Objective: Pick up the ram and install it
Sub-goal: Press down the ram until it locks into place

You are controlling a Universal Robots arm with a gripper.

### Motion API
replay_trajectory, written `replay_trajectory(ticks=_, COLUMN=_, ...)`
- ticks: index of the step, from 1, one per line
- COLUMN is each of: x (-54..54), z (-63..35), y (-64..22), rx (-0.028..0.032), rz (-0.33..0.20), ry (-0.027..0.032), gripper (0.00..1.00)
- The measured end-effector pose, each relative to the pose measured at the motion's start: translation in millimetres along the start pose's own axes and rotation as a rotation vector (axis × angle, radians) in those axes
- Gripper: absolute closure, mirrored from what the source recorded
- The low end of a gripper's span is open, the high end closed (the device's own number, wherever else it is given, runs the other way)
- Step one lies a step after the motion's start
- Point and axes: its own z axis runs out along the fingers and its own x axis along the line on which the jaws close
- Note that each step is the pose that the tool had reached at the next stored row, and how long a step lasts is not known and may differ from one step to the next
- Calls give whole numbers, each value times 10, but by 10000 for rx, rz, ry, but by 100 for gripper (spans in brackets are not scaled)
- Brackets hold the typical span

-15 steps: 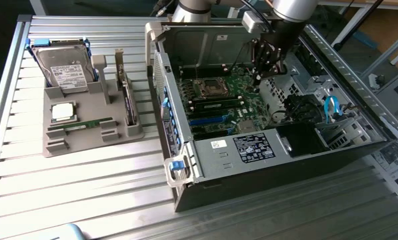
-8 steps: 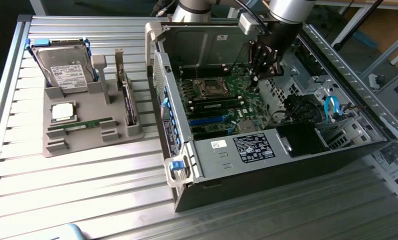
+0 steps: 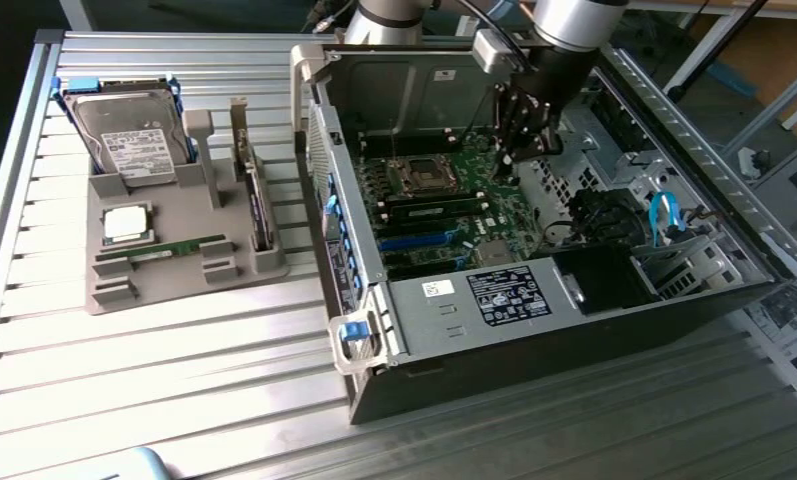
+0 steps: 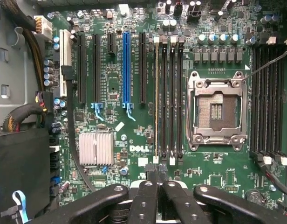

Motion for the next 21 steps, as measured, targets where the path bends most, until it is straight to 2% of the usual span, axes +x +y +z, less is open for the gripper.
replay_trajectory(ticks=21, x=-7, z=82, y=6, rx=0, rz=0, ry=0, gripper=89)
